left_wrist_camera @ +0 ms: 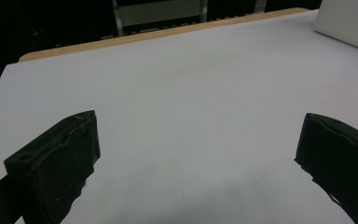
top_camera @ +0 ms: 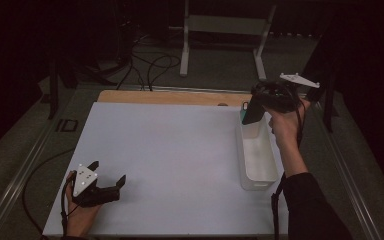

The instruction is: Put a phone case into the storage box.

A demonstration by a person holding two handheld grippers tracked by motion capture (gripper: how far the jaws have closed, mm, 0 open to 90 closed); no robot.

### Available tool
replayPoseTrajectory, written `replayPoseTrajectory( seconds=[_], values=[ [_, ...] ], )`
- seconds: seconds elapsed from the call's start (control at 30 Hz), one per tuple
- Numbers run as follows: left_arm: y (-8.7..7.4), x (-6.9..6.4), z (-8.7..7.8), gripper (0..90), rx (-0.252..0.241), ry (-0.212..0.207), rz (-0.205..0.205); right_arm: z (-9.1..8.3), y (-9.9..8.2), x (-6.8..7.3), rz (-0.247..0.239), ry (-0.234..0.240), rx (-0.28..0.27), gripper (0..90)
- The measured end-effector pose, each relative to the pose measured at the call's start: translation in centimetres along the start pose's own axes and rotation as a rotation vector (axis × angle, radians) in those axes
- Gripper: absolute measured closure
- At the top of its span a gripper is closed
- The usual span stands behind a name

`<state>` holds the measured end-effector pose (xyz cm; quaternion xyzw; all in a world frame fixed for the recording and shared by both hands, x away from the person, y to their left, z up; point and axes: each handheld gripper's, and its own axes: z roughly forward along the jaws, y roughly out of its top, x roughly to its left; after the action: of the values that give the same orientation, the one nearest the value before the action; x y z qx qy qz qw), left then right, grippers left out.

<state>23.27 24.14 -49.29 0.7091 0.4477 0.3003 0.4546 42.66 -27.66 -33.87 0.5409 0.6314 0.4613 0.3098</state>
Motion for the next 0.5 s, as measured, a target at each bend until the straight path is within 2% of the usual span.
replayPoseTrajectory(
  seconds=[0.5],
  values=[
    [0.0,-0.02,0.01,0.1,0.001,-0.001,0.0,0.85,-0.45,-0.68,0.003,-0.05,0.025,14.0]
  ],
)
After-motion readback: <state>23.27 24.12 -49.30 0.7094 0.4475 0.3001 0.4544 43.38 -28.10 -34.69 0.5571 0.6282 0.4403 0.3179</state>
